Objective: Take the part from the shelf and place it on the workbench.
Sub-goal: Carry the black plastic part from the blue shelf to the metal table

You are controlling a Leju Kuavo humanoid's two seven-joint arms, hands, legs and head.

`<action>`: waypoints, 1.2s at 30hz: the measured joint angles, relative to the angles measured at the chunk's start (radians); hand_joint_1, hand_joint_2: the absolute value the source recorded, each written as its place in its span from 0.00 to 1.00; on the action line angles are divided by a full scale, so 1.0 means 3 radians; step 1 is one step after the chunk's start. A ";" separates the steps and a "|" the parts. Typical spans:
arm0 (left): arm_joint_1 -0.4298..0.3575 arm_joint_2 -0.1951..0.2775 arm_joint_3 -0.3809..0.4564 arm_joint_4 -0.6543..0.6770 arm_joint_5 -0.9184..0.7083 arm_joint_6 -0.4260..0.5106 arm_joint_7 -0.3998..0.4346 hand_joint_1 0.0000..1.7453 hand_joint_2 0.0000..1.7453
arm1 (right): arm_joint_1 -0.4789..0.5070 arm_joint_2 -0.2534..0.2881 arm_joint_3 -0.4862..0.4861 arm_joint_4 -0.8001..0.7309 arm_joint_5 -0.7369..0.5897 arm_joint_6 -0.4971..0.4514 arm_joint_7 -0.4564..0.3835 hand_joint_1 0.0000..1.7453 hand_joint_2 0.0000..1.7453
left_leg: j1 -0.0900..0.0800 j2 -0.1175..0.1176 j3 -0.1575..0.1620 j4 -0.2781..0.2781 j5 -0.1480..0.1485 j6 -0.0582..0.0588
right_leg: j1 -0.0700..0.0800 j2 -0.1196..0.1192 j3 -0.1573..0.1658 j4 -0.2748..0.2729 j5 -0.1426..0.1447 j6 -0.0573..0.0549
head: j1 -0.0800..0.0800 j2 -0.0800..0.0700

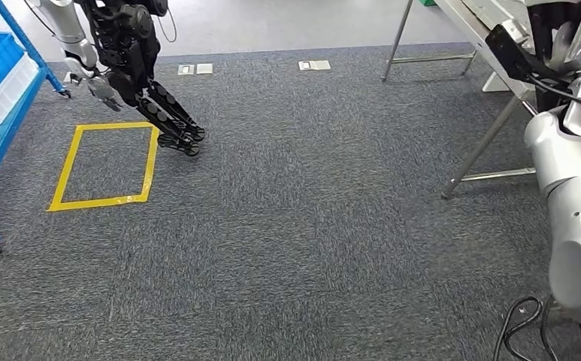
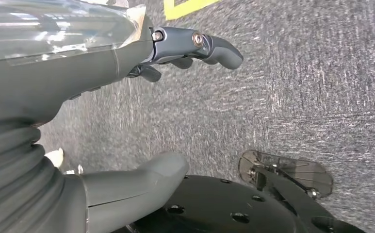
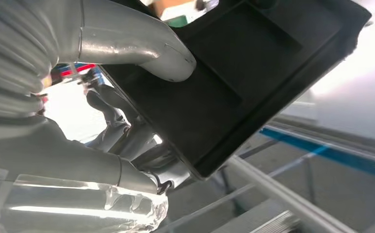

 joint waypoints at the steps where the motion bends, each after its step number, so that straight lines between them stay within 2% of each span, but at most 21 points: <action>1: 0.0002 0.0000 0.0003 0.0002 0.0001 0.0001 0.0000 0.00 1.00 | -0.0007 0.0010 0.0015 0.0003 0.0017 0.0012 0.0010 1.00 1.00 | -0.0004 0.0051 -0.0003 0.0000 -0.0002 0.0004 | -0.0002 -0.0034 -0.0103 0.0227 -0.0079 0.0001 | 0.0006 0.0000; 2: 0.0003 0.0000 0.0009 0.0004 0.0002 0.0004 -0.0001 0.00 1.00 | -0.0009 0.0018 0.0030 0.0009 0.0036 0.0025 0.0019 1.00 1.00 | -0.0006 0.0101 -0.0005 0.0001 -0.0004 0.0006 | -0.0005 -0.0049 -0.0170 0.0382 -0.0124 0.0012 | 0.0006 0.0000; 3: 0.0003 0.0000 0.0016 0.0006 0.0003 0.0006 -0.0001 0.00 1.00 | -0.0011 0.0021 0.0041 0.0015 0.0051 0.0033 0.0027 1.00 1.00 | -0.0006 0.0148 -0.0006 0.0001 -0.0007 0.0007 | -0.0011 -0.0059 -0.0175 0.0414 -0.0121 0.0033 | 0.0008 0.0000; 4: 0.0003 0.0000 0.0023 0.0007 0.0004 0.0008 -0.0003 0.00 1.00 | -0.0018 0.0020 0.0052 0.0020 0.0067 0.0041 0.0036 1.00 1.00 | -0.0006 0.0194 -0.0004 0.0002 -0.0010 0.0005 | -0.0018 -0.0080 -0.0107 0.0304 -0.0071 0.0062 | 0.0009 0.0000; 6: 0.0003 0.0001 0.0035 0.0008 0.0006 0.0010 -0.0008 0.00 1.00 | -0.0053 0.0016 0.0074 0.0024 0.0090 0.0050 0.0055 1.00 1.00 | -0.0014 0.0272 0.0002 0.0008 -0.0024 -0.0013 | -0.0020 -0.0209 0.0168 -0.0193 0.0082 0.0111 | 0.0012 0.0000; 8: 0.0003 0.0004 0.0040 0.0008 0.0008 0.0012 -0.0015 0.00 1.00 | -0.0096 0.0015 0.0094 0.0026 0.0103 0.0060 0.0066 1.00 1.00 | -0.0037 0.0335 0.0004 0.0018 -0.0041 -0.0039 | 0.0001 -0.0299 0.0359 -0.0532 0.0164 0.0099 | 0.0006 0.0000; 11: 0.0005 0.0007 0.0053 0.0008 0.0012 0.0021 -0.0019 0.00 1.00 | -0.0125 -0.0007 0.0104 0.0038 0.0115 0.0067 0.0073 1.00 1.00 | -0.0044 0.0399 0.0007 0.0029 -0.0062 -0.0071 | 0.0002 -0.0210 0.0375 -0.0569 0.0186 0.0042 | -0.0011 0.0000; 13: 0.0001 0.0006 0.0059 0.0009 0.0012 0.0026 -0.0019 0.00 1.00 | -0.0140 -0.0014 0.0108 0.0043 0.0130 0.0066 0.0076 1.00 1.00 | -0.0029 0.0276 -0.0050 0.0158 -0.0159 -0.0109 | -0.0022 -0.0142 0.0375 -0.0574 0.0197 0.0004 | -0.0024 0.0000; 15: -0.0003 0.0003 0.0061 0.0009 0.0011 0.0027 -0.0018 0.00 1.00 | -0.0151 -0.0004 0.0118 0.0045 0.0142 0.0064 0.0078 1.00 1.00 | -0.0015 0.0100 -0.0230 0.0550 -0.0359 -0.0136 | -0.0027 -0.0074 0.0371 -0.0575 0.0205 -0.0029 | -0.0043 0.0000; 17: -0.0004 0.0001 0.0062 0.0011 0.0011 0.0029 -0.0013 0.00 1.00 | -0.0145 0.0009 0.0132 0.0054 0.0150 0.0063 0.0079 1.00 1.00 | -0.0011 0.0051 -0.0437 0.0967 -0.0503 -0.0139 | -0.0014 0.0010 0.0364 -0.0575 0.0213 -0.0048 | -0.0049 0.0000; 18: -0.0004 0.0001 0.0062 0.0014 0.0011 0.0030 -0.0010 0.00 1.00 | -0.0142 0.0014 0.0139 0.0060 0.0152 0.0063 0.0079 1.00 1.00 | -0.0011 0.0046 -0.0480 0.1036 -0.0491 -0.0133 | -0.0009 0.0058 0.0362 -0.0574 0.0216 -0.0050 | -0.0050 0.0000; 20: -0.0003 0.0001 0.0062 0.0019 0.0011 0.0033 -0.0006 0.00 1.00 | -0.0142 0.0019 0.0150 0.0069 0.0155 0.0062 0.0079 1.00 1.00 | -0.0009 0.0005 -0.0375 0.0786 -0.0299 -0.0110 | -0.0004 0.0153 0.0361 -0.0570 0.0220 -0.0051 | -0.0051 0.0000; 22: -0.0004 -0.0003 0.0062 0.0023 0.0011 0.0038 -0.0003 0.00 1.00 | -0.0151 0.0023 0.0157 0.0072 0.0156 0.0062 0.0080 1.00 1.00 | 0.0007 -0.0153 -0.0146 0.0319 -0.0100 -0.0088 | 0.0002 0.0236 0.0354 -0.0561 0.0226 -0.0041 | -0.0049 0.0000; 24: -0.0006 -0.0009 0.0062 0.0025 0.0013 0.0046 0.0000 0.00 1.00 | -0.0161 0.0024 0.0160 0.0074 0.0158 0.0062 0.0085 1.00 1.00 | 0.0011 -0.0251 -0.0026 0.0093 -0.0053 -0.0077 | 0.0000 0.0313 0.0329 -0.0558 0.0243 -0.0012 | -0.0039 0.0000; 26: -0.0007 -0.0018 0.0062 0.0026 0.0018 0.0056 0.0004 0.00 1.00 | -0.0165 0.0013 0.0161 0.0079 0.0162 0.0062 0.0090 1.00 1.00 | 0.0001 -0.0183 -0.0010 0.0066 -0.0044 -0.0054 | -0.0013 0.0384 0.0294 -0.0567 0.0269 0.0030 | -0.0037 0.0000; 28: -0.0007 -0.0026 0.0063 0.0027 0.0024 0.0070 0.0006 0.00 1.00 | -0.0171 -0.0007 0.0162 0.0084 0.0163 0.0062 0.0092 1.00 1.00 | 0.0006 -0.0093 -0.0005 0.0027 -0.0010 -0.0014 | -0.0005 0.0260 0.0218 -0.0484 0.0230 0.0042 | -0.0026 0.0000; 30: -0.0002 -0.0030 0.0064 0.0027 0.0027 0.0081 0.0006 0.00 1.00 | -0.0185 -0.0013 0.0163 0.0093 0.0162 0.0063 0.0093 1.00 1.00 | 0.0010 -0.0002 -0.0010 0.0002 0.0011 0.0012 | 0.0009 0.0036 0.0046 -0.0142 0.0070 0.0024 | 0.0004 0.0000; 32: 0.0002 -0.0031 0.0064 0.0027 0.0028 0.0087 0.0006 0.00 1.00 | -0.0181 -0.0007 0.0164 0.0107 0.0163 0.0063 0.0091 1.00 1.00 | 0.0005 0.0094 -0.0022 0.0002 0.0012 0.0016 | 0.0001 -0.0042 -0.0155 0.0307 -0.0097 0.0028 | 0.0017 0.0000; 33: 0.0003 -0.0031 0.0065 0.0027 0.0027 0.0091 0.0006 0.00 1.00 | -0.0173 -0.0006 0.0164 0.0116 0.0163 0.0064 0.0090 1.00 1.00 | 0.0004 0.0142 -0.0025 0.0002 0.0011 0.0015 | -0.0006 -0.0054 -0.0194 0.0413 -0.0125 0.0045 | 0.0017 0.0000; 34: 0.0004 -0.0031 0.0065 0.0027 0.0027 0.0095 0.0006 0.00 1.00 | -0.0168 -0.0007 0.0164 0.0124 0.0164 0.0064 0.0088 1.00 1.00 | 0.0005 0.0187 -0.0026 0.0003 0.0009 0.0013 | -0.0013 -0.0068 -0.0165 0.0384 -0.0104 0.0071 | 0.0019 0.0000; 36: 0.0004 -0.0030 0.0067 0.0027 0.0027 0.0104 0.0006 0.00 1.00 | -0.0171 -0.0009 0.0164 0.0133 0.0164 0.0063 0.0088 1.00 1.00 | 0.0001 0.0270 -0.0024 0.0008 0.0000 0.0000 | -0.0024 -0.0166 0.0093 -0.0055 0.0043 0.0130 | 0.0021 0.0000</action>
